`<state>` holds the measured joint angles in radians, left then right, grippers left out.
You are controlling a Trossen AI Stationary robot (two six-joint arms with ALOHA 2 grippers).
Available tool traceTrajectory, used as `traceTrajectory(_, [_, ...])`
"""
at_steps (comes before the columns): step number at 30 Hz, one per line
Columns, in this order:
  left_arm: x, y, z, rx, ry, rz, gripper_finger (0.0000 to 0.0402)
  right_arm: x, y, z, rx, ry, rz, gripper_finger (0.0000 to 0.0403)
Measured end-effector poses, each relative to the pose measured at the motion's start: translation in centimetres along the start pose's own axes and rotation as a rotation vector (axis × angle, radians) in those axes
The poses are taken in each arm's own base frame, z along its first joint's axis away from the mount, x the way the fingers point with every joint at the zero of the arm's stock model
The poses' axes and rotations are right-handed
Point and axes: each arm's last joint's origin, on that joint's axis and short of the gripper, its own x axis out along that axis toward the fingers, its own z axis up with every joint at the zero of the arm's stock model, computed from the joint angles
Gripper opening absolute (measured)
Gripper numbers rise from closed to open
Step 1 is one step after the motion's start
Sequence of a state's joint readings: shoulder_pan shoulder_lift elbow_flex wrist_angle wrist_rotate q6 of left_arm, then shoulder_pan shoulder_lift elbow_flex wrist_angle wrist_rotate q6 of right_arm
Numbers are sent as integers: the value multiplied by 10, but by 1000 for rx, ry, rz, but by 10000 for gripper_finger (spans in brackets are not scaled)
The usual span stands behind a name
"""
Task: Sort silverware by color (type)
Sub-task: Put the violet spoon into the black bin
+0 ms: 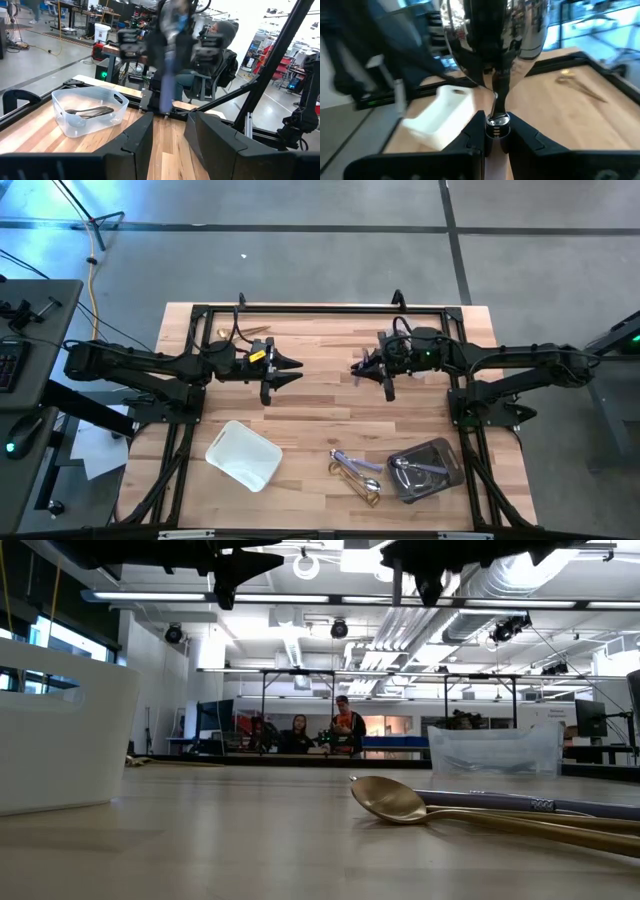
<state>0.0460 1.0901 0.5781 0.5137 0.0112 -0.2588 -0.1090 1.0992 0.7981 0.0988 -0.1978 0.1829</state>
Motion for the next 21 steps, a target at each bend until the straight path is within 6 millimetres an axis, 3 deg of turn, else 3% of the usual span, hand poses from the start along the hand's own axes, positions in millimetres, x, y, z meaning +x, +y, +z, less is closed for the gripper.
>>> traceTrajectory(5, [0, 0, 0, -2, 1, 0, 138, -8, 32, 20, 5, 183, 99, 36])
traceTrajectory(9, [0, 0, 0, -2, 2, -4, 138, -22, 62, 21, 110, 406, 155, 36])
traceTrajectory(13, [0, 0, 0, -2, 2, -5, 138, -29, 95, 8, 251, 537, 199, 36])
traceTrajectory(21, [0, 0, 0, 0, 2, -5, 138, -41, 153, -43, 417, 810, 197, 36])
